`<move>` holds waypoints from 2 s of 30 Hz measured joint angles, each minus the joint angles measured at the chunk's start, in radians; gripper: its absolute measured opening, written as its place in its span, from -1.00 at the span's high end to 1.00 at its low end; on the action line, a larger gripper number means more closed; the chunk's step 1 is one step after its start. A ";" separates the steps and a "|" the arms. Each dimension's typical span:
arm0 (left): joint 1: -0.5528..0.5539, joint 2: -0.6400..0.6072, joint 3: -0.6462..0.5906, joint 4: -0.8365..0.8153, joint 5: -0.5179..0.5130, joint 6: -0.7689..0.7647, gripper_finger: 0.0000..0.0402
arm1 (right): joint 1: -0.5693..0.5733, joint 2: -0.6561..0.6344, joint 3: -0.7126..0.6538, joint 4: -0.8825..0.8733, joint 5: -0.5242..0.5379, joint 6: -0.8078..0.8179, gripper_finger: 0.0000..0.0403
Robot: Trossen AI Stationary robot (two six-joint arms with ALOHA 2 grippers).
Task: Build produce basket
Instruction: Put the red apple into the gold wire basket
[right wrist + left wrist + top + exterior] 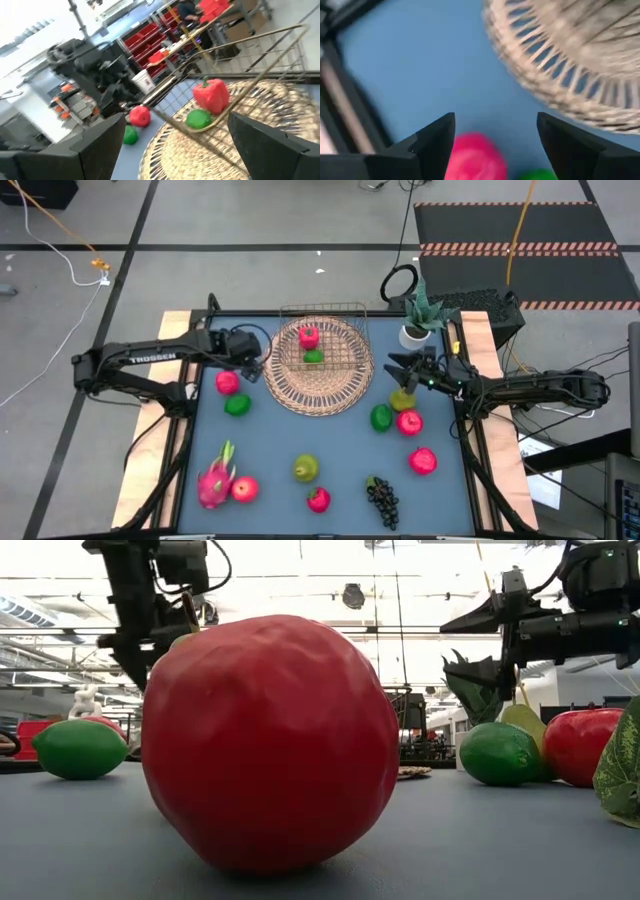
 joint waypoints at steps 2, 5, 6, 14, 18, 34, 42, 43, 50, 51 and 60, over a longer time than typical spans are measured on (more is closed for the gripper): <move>0.001 0.000 0.000 -0.026 -0.008 -0.041 -0.46 | 0.000 0.000 0.000 -0.002 0.001 0.006 -0.71; -0.008 0.000 0.000 -0.061 -0.015 -0.091 -0.56 | 0.000 0.000 0.000 0.002 0.000 0.018 -0.71; -0.014 0.000 0.000 -0.078 -0.016 -0.109 -0.60 | 0.000 0.000 0.000 0.002 0.000 0.018 -0.71; -0.067 0.009 -0.043 -0.146 -0.054 -0.315 -0.97 | 0.000 0.000 0.000 0.003 0.001 0.019 -0.71; -0.086 0.009 -0.132 -0.102 -0.046 -0.426 -0.95 | 0.000 0.000 0.000 0.002 0.002 0.019 -0.71; -0.102 0.009 -0.353 0.114 0.023 -0.480 -0.93 | 0.000 0.000 0.000 0.001 0.005 0.034 -0.71; -0.086 0.009 -0.340 0.137 0.052 -0.411 -0.65 | 0.000 0.000 0.000 0.001 0.005 0.034 -0.71; -0.081 0.009 -0.335 0.137 0.053 -0.398 -0.65 | 0.000 0.000 0.000 0.001 0.005 0.034 -0.71; -0.074 0.009 -0.313 0.135 0.047 -0.324 -0.69 | 0.000 0.000 0.000 0.001 0.003 0.034 -0.71; -0.074 0.009 -0.313 0.135 0.036 -0.309 -0.70 | 0.000 0.000 0.000 0.001 0.003 0.034 -0.71; -0.020 0.006 -0.244 0.123 0.007 -0.150 -0.65 | 0.000 0.000 0.000 0.002 0.003 0.026 -0.71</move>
